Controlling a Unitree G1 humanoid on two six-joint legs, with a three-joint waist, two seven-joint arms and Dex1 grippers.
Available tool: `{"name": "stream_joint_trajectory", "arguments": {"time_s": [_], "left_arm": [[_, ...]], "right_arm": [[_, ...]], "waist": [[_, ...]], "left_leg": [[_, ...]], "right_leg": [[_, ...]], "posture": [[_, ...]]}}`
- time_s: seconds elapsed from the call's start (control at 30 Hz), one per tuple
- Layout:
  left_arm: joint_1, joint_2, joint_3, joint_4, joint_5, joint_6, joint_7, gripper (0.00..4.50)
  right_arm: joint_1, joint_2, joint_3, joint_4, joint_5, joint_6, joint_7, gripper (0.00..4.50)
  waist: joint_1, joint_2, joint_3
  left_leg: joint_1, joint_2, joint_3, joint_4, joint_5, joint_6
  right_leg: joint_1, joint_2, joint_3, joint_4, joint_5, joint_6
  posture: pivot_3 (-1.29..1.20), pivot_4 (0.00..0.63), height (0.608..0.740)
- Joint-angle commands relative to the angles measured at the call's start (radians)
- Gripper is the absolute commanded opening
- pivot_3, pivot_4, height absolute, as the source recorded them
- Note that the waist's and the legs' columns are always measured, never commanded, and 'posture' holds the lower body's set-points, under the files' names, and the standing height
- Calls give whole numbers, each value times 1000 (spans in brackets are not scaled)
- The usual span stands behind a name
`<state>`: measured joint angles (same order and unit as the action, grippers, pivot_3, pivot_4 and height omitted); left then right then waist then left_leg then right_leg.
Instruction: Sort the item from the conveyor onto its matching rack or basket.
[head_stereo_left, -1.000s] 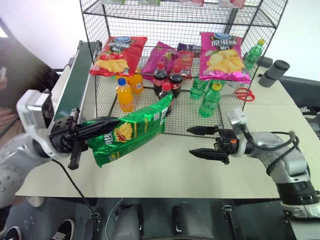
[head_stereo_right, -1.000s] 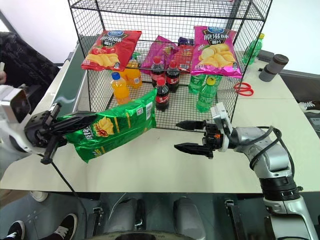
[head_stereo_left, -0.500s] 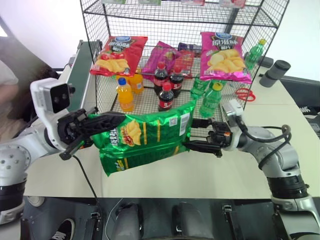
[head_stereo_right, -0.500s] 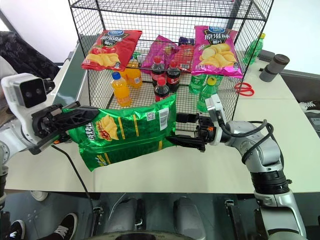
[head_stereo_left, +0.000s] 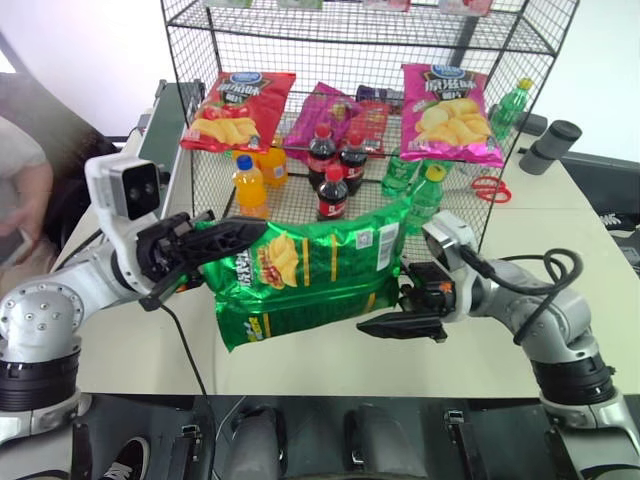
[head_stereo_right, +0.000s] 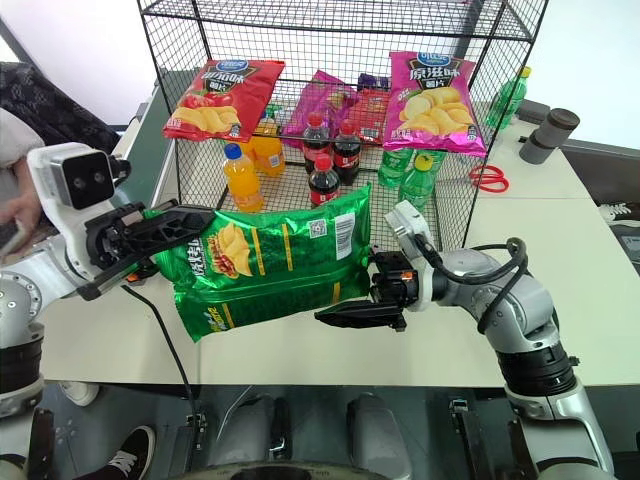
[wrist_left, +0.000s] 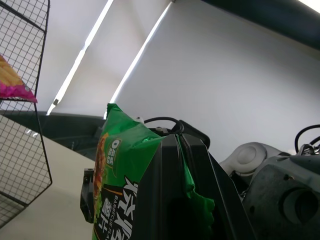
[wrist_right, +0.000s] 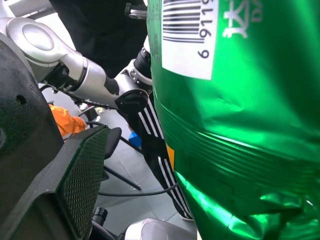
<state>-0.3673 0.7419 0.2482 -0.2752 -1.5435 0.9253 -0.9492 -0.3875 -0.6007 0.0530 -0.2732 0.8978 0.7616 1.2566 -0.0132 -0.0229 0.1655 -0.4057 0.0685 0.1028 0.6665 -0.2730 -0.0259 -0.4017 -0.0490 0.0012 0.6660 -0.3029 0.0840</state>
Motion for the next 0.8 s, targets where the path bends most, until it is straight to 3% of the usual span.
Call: {"name": "stream_joint_trajectory", "arguments": {"time_s": [0.03, 0.23, 0.27, 0.37, 0.53, 0.67, 0.8], "left_arm": [[-9, 2, 24, -16, 15, 1, -8, 0], [-15, -2, 41, 1, 16, 7, -3, 0], [-16, -1, 44, 4, 27, 5, 0, 0], [-12, 27, 61, 21, 39, 24, 16, 0], [30, 49, 107, 16, 78, 9, 10, 2201], [79, 59, 158, 29, 140, -23, -12, 4321], [147, 49, 168, 27, 302, -141, -61, 4489]], "right_arm": [[-2, -6, -1, -21, -7, -10, 0, 3114], [13, -12, 4, -10, -42, -35, 9, 200], [17, -14, 6, -6, -56, -48, 9, 30], [26, -24, 10, 4, -111, -102, 5, 30], [37, -28, -33, -6, -119, -125, -27, 0], [55, -37, -79, -21, -157, -181, -73, 0], [42, -43, -134, -54, -222, -278, -144, 0]], "waist": [[0, 0, 0], [0, 0, 0], [0, 0, 0], [0, 0, 0], [-1, 0, 0], [0, 0, 0], [0, 0, 0]], "left_leg": [[0, 0, 0, 0, 0, 0], [0, 0, 0, 0, 0, 0], [0, 0, 0, 0, 0, 0], [0, 0, 0, 0, 0, 0], [-1, 0, 0, 0, 0, 0], [-1, 0, 0, 0, 0, 0], [-2, 0, 0, 0, 0, 0]], "right_leg": [[0, 0, 0, 0, 0, 0], [0, 0, 0, 0, 0, 0], [0, 0, 0, 0, 0, 0], [0, 0, 0, 0, 0, 0], [-2, 0, 0, 0, 0, 0], [-2, 0, 0, 0, 0, 0], [-2, 0, 0, 0, 0, 0]], "posture": [[0, 150, 740], [0, 150, 740], [0, 150, 740], [0, 150, 740], [0, 150, 740], [0, 150, 740], [0, 150, 740]]}}
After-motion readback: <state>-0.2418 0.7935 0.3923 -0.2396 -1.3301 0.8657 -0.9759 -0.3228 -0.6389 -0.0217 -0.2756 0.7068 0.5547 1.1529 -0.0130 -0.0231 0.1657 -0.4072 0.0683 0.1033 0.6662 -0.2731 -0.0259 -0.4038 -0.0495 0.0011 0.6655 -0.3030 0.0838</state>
